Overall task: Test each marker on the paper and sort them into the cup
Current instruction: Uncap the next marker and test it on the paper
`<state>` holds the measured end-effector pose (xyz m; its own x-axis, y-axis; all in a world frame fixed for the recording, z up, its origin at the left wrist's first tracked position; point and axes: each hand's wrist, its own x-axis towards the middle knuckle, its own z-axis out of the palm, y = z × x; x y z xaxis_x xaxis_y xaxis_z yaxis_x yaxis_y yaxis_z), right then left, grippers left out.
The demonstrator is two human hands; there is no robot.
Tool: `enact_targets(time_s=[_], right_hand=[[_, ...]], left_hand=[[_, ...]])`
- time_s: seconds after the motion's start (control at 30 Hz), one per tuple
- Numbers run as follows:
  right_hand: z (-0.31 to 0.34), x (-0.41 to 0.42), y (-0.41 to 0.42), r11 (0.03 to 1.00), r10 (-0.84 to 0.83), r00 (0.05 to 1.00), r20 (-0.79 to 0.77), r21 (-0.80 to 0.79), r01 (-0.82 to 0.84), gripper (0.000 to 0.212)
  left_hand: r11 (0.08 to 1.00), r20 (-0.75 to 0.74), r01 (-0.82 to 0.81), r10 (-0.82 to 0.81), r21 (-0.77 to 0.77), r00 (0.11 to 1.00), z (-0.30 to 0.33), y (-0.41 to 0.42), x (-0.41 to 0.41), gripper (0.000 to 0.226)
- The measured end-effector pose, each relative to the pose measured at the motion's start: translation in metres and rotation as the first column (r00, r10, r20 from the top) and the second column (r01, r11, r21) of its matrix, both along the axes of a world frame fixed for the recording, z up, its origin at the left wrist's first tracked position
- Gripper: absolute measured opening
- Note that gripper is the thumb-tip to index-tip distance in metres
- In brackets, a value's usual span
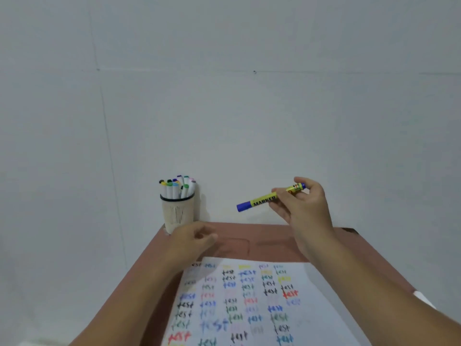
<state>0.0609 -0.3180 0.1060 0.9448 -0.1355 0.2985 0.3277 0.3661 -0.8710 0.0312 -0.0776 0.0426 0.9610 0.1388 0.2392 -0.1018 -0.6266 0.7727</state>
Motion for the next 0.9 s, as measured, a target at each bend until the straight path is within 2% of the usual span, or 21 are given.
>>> enact_targets(time_s=[0.1,0.23,0.5,0.7,0.8,0.9], right_hand=[[0.015,0.032,0.041,0.997,0.0,0.999,0.047,-0.071,0.003,0.026],[0.025,0.072,0.089,0.976,-0.026,0.993,0.118,-0.213,0.051,0.022],[0.015,0.125,0.161,0.895,-0.01,0.98,0.198,-0.436,0.097,0.025],[0.008,0.14,0.184,0.762,0.041,0.981,0.192,-0.641,0.094,0.022],[0.004,0.14,0.191,0.722,0.086,0.982,0.168,-0.69,0.055,0.016],[-0.001,0.136,0.195,0.612,0.128,0.972,0.194,-0.787,0.077,0.024]], left_hand=[[0.994,0.103,-0.075,0.084,-0.085,0.991,-0.013,0.012,-0.001,0.007],[0.99,0.084,-0.093,0.102,-0.102,0.991,-0.025,0.024,0.008,0.013],[0.995,0.103,-0.056,0.065,-0.088,0.993,-0.046,0.036,0.039,0.006],[0.996,0.126,-0.061,0.07,-0.069,0.99,-0.05,0.035,0.042,0.005],[0.996,0.127,-0.059,0.067,-0.067,0.99,-0.052,0.036,0.044,0.005],[0.996,0.127,-0.071,0.078,-0.056,0.989,-0.052,0.035,0.044,0.004]])
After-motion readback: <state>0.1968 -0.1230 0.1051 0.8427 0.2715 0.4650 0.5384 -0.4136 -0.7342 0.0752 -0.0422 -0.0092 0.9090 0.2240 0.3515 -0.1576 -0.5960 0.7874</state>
